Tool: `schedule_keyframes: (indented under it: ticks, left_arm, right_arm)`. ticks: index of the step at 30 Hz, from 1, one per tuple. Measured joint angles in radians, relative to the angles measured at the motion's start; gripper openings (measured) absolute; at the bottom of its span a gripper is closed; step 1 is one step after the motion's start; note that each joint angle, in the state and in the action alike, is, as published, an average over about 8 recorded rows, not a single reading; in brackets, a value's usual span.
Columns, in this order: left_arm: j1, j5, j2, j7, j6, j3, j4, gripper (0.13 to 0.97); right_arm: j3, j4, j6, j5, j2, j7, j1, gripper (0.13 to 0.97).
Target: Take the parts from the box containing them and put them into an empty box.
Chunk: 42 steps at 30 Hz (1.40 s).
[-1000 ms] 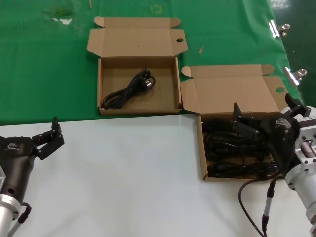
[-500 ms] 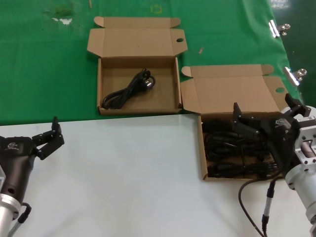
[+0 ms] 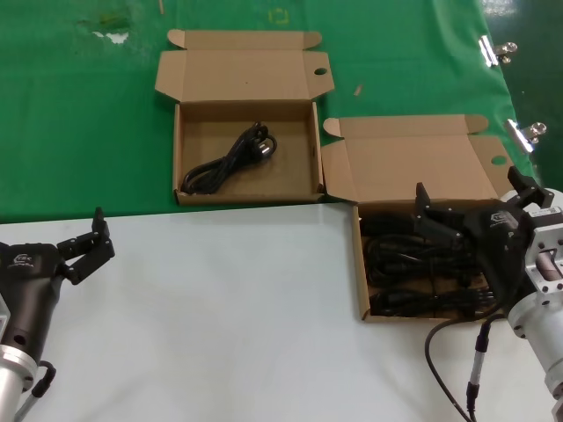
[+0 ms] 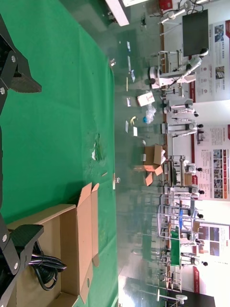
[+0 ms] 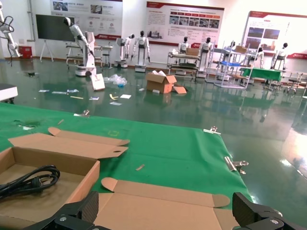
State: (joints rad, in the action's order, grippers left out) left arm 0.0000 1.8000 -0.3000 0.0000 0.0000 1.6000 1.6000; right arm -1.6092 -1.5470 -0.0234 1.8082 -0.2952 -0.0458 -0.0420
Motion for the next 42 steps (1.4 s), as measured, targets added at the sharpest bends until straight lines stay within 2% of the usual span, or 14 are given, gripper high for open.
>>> schedule_keyframes:
  ticks: [42]
  left_arm:
    - [0.0, 0.0, 0.0, 0.0, 0.0, 0.0, 0.0, 0.966]
  right_arm:
    - [0.0, 0.0, 0.0, 0.0, 0.0, 0.0, 0.0, 0.966]
